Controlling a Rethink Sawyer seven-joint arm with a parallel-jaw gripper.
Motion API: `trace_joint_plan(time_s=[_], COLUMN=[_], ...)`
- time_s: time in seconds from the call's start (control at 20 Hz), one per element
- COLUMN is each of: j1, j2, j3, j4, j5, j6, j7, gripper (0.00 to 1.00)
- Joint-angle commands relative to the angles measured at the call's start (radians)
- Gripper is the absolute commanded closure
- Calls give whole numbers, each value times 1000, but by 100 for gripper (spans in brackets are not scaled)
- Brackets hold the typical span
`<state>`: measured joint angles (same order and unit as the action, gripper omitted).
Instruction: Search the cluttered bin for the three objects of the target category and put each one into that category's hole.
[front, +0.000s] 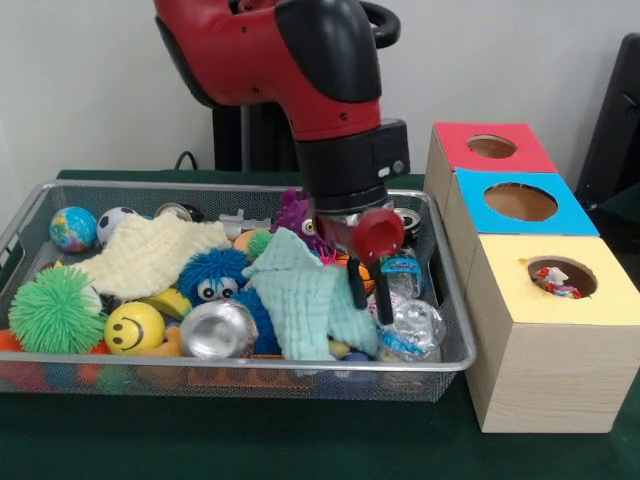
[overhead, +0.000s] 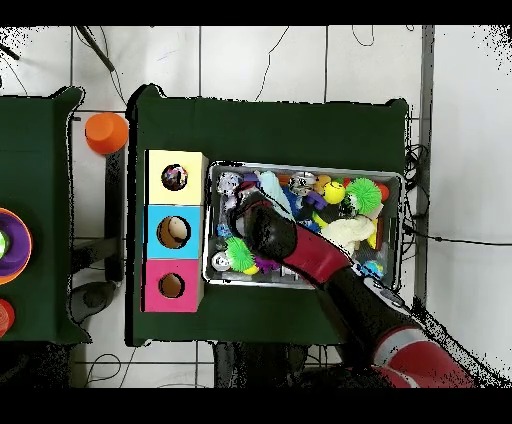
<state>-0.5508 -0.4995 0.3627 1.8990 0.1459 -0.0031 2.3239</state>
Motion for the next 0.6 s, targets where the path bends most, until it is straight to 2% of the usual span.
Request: trace_joint_plan(time_s=[0.05,0.1,0.2,0.45,0.5,0.6], j1=[-283,-335,-397,-464,-467,-438], j2=[11,19,31,43,39,39], j3=[244,267,296,297,276,228], j4=[176,178,184,174,176,154], j5=[-325,-361,-423,-540,-582,-671], j6=[300,379,443,526,520,419], j7=[-339,-386,-415,-410,-407,-338], gripper=[0,0,0,0,0,0])
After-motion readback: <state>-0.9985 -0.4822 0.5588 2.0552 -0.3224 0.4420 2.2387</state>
